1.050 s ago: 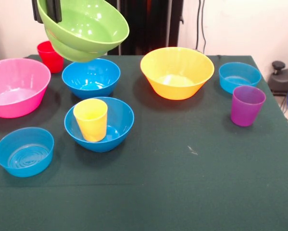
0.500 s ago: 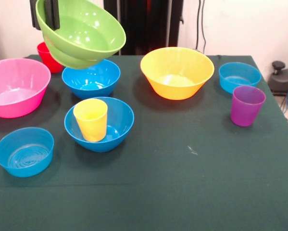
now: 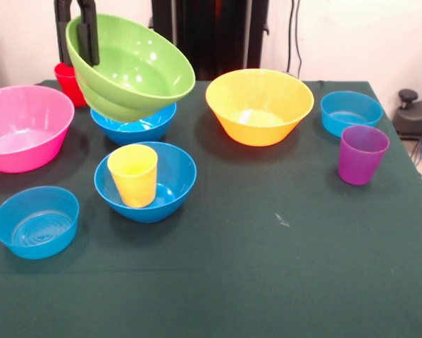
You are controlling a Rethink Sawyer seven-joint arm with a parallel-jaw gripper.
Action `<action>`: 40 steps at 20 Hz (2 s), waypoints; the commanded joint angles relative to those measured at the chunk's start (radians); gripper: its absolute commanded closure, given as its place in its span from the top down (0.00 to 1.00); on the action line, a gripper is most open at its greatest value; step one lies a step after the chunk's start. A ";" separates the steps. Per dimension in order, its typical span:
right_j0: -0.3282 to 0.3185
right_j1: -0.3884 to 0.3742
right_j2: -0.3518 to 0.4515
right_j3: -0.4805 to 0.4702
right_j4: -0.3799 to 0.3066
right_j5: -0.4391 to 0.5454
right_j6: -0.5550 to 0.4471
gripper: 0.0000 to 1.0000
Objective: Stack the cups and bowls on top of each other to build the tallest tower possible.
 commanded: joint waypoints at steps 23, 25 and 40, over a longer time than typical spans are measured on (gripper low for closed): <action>0.098 0.080 -0.154 0.122 -0.044 -0.133 0.054 0.00; 0.100 0.084 -0.158 0.120 -0.042 -0.137 0.047 0.00; 0.122 0.087 -0.189 0.121 -0.028 -0.157 0.052 0.00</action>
